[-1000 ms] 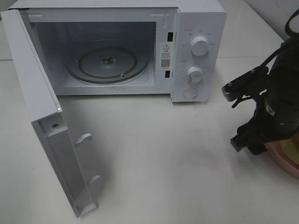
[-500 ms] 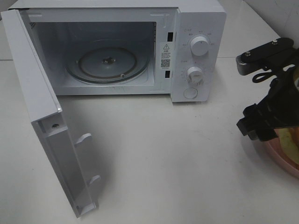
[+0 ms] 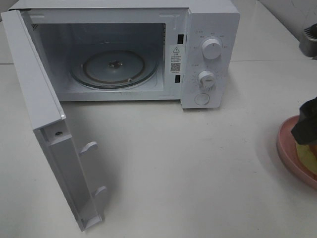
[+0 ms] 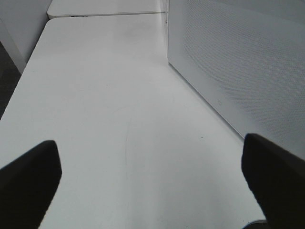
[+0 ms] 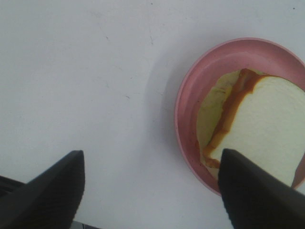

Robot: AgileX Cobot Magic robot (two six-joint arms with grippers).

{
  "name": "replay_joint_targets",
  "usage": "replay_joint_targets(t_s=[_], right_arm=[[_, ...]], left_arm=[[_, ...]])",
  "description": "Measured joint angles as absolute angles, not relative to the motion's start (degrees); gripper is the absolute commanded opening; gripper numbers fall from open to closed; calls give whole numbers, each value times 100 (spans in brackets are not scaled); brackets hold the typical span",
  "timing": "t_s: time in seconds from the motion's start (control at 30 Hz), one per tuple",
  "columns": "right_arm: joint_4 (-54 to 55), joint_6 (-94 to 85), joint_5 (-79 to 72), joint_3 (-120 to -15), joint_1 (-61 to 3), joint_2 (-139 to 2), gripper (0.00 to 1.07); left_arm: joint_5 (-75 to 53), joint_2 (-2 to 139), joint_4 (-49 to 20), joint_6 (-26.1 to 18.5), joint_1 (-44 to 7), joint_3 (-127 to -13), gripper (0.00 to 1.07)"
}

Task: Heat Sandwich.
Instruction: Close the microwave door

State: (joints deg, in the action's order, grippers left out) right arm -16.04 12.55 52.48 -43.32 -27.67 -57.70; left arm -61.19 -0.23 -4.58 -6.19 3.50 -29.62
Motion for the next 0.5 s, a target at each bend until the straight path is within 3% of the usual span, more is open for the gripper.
replay_joint_targets(t_s=[0.5], right_arm=[[-1152, 791, 5724, -4005, -2767, -4057, 76]], left_arm=[[-6119, -23, -458, -619, 350, -2962, 98]])
